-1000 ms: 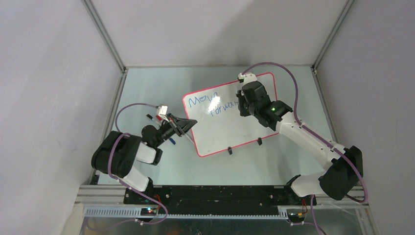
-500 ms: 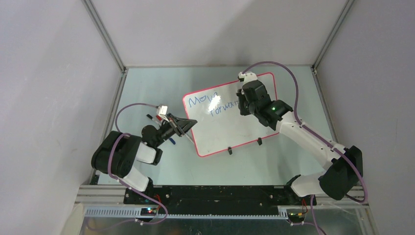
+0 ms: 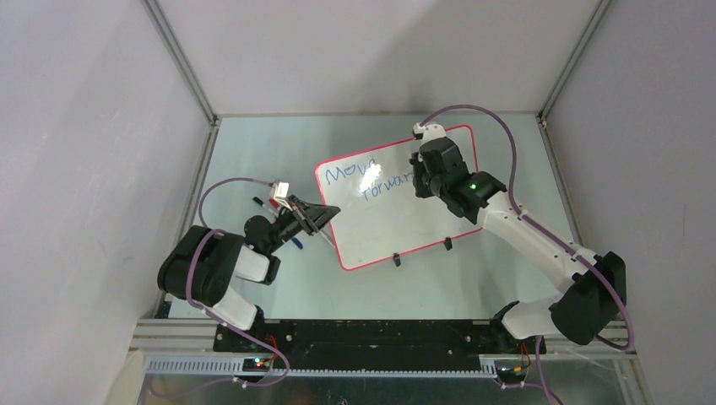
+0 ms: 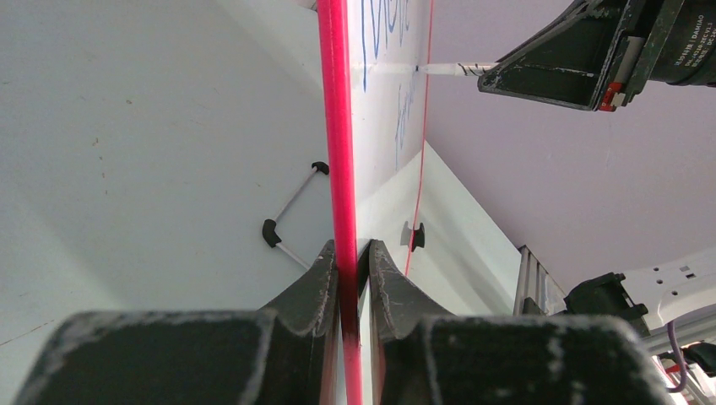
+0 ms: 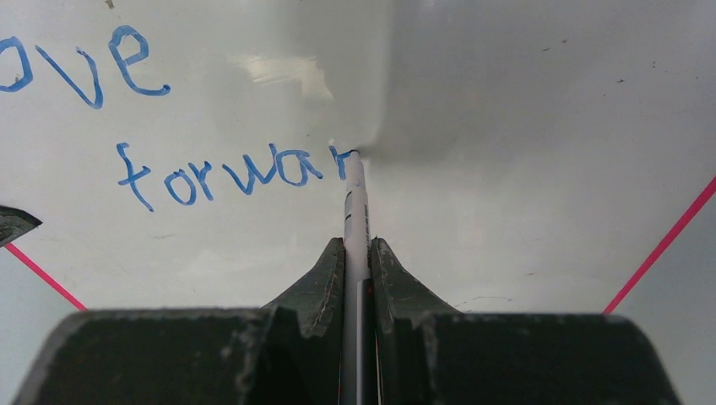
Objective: Write a sentence on the whiteboard
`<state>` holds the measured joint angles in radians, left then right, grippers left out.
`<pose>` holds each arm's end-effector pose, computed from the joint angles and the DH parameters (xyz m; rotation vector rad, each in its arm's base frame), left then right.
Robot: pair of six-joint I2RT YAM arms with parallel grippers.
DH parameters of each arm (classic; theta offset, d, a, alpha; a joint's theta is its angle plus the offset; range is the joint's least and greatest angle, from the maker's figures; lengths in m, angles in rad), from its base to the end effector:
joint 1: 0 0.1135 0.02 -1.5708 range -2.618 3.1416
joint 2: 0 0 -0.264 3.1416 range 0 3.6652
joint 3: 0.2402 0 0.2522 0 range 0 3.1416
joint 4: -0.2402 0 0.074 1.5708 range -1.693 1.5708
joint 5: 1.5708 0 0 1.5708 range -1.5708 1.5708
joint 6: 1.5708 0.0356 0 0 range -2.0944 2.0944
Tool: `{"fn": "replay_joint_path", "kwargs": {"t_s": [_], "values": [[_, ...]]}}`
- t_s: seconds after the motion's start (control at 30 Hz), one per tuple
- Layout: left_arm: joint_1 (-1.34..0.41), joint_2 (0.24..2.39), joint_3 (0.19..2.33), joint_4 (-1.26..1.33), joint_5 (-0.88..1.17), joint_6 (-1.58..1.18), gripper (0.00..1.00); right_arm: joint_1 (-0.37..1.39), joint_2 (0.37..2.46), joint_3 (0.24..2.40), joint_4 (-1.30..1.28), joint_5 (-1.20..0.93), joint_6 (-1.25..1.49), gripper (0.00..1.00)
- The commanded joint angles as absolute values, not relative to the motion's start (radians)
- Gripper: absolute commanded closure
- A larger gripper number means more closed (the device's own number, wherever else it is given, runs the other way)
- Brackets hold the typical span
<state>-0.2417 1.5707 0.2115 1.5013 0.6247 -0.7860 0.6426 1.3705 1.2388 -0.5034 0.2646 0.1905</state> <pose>0.2202 -0.0757 0.1652 0.1340 1.5844 -1.2637 0.2501 0.1756 0.3352 -0.3459 2.1586 0.1805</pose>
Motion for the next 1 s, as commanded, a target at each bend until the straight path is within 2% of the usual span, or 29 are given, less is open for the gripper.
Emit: {"fn": "replay_joint_path", "kwargs": {"t_s": [0.0, 0.27, 0.97], "values": [[-0.231, 1.575, 0.226, 1.531, 0.584, -0.726, 0.97, 0.635, 1.325, 1.280, -0.490, 0.266, 0.204, 1.00], [-0.230, 1.574, 0.226, 1.531, 0.584, -0.726, 0.96, 0.633, 1.240, 1.198, -0.434, 0.281, 0.205, 1.00], [-0.231, 1.574, 0.224, 1.531, 0.585, -0.727, 0.96, 0.605, 1.310, 1.196, -0.444, 0.279, 0.212, 1.00]]}}
